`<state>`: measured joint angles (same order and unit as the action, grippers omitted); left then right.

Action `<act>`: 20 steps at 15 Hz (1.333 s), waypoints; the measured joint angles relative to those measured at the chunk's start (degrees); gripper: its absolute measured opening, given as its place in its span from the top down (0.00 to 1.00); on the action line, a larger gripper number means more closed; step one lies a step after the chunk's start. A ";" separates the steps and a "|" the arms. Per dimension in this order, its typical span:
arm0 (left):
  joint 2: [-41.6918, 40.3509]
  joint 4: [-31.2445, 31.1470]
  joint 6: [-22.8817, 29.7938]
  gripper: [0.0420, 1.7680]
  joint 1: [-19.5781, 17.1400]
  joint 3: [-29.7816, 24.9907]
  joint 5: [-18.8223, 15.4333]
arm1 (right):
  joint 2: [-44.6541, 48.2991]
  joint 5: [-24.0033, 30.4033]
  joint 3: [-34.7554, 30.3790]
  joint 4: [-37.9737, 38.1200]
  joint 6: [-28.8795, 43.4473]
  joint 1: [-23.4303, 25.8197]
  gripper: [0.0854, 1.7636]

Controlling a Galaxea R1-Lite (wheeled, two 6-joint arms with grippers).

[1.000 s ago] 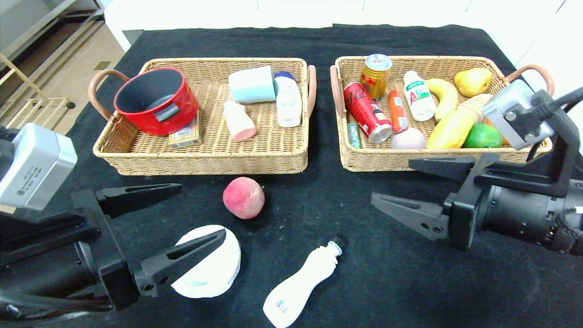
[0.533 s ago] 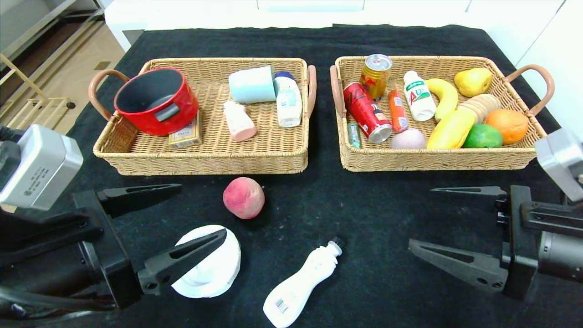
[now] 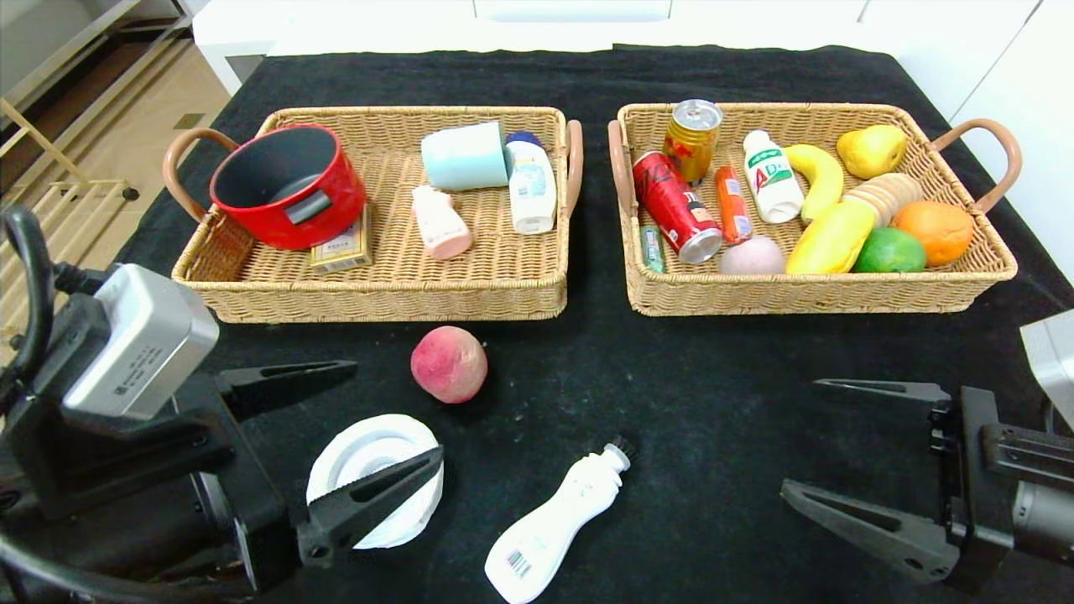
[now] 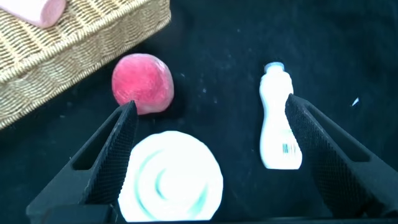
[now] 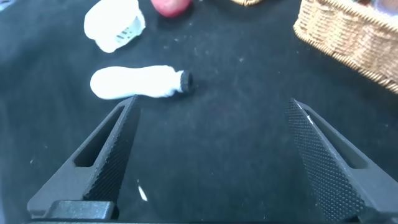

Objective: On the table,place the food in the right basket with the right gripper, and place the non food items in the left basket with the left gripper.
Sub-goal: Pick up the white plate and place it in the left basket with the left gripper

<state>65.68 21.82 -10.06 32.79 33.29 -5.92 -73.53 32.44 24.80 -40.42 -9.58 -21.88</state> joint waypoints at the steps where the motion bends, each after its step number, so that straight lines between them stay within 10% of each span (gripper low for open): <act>1: 0.22 0.00 0.00 0.03 0.83 -0.17 0.56 | -0.22 1.27 -0.84 -1.33 0.07 1.19 0.04; 13: -0.15 -0.50 0.09 0.03 1.30 0.41 8.81 | -0.78 4.35 -3.74 -7.03 0.35 7.39 0.04; 20: 4.51 -19.32 8.08 0.03 -2.82 13.40 13.60 | 2.01 4.18 -4.01 -6.86 0.52 7.80 0.04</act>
<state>70.19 2.50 -1.97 29.98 46.69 7.68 -71.52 36.62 20.78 -47.29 -9.06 -14.08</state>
